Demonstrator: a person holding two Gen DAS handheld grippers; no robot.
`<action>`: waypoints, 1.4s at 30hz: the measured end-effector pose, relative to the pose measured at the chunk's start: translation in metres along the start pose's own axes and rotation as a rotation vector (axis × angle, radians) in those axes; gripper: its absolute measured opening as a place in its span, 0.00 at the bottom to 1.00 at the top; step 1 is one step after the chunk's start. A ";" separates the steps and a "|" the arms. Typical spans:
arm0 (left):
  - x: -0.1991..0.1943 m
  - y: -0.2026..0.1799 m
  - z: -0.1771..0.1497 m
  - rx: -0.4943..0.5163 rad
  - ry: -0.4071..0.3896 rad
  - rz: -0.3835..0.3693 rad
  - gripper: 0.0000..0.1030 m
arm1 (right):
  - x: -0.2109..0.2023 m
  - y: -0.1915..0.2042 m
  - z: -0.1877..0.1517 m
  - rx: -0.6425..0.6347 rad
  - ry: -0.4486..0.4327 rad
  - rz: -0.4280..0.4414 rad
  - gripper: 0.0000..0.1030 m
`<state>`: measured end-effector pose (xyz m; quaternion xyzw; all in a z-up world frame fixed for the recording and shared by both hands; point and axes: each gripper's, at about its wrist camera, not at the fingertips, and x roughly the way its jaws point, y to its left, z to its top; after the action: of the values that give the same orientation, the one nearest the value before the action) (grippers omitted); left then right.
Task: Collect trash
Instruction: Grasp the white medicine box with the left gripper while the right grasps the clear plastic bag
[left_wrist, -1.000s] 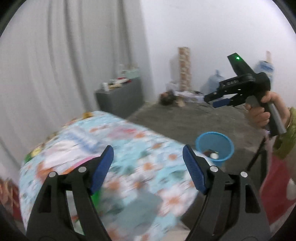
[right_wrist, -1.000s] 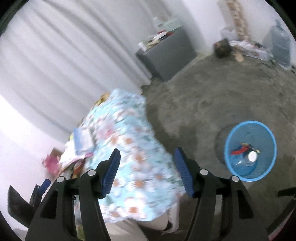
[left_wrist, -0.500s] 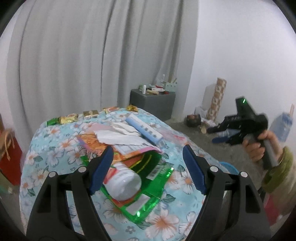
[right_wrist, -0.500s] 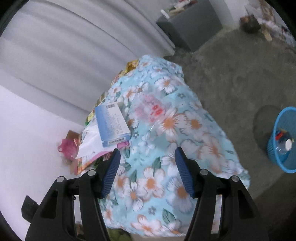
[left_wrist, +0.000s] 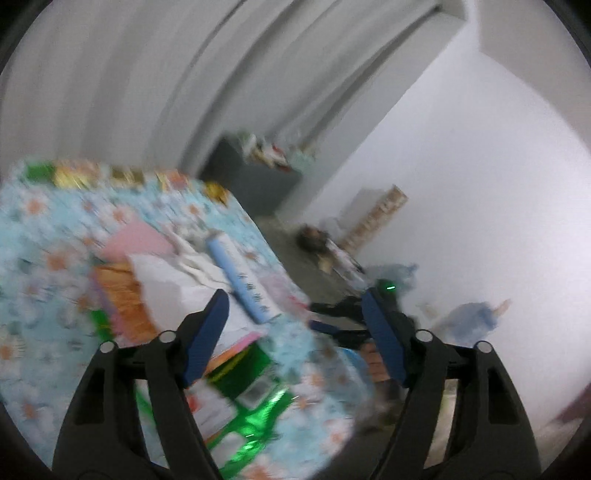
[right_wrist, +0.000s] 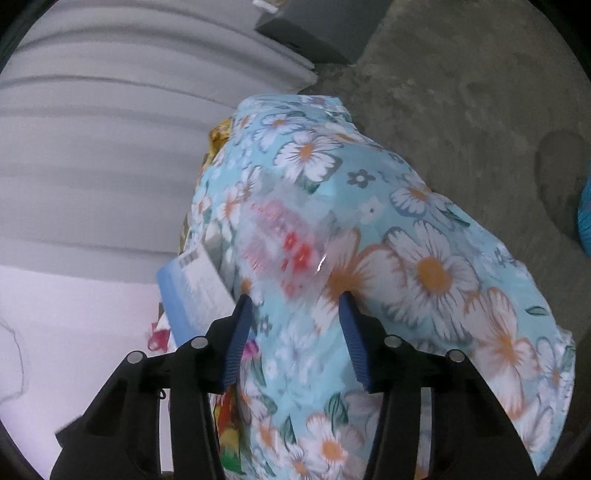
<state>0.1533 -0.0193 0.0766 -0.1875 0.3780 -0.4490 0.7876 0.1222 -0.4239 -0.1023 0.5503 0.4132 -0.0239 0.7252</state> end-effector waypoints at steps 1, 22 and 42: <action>0.012 0.004 0.009 -0.026 0.040 -0.022 0.64 | 0.002 -0.002 0.002 0.010 -0.001 0.006 0.43; 0.163 0.041 0.027 -0.265 0.428 0.235 0.46 | 0.016 -0.018 0.019 0.094 0.025 0.116 0.33; 0.185 0.051 0.020 -0.289 0.454 0.298 0.33 | 0.023 -0.024 0.022 0.121 0.020 0.122 0.15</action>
<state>0.2550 -0.1508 -0.0216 -0.1348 0.6276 -0.3008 0.7053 0.1377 -0.4417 -0.1344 0.6173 0.3839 0.0008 0.6867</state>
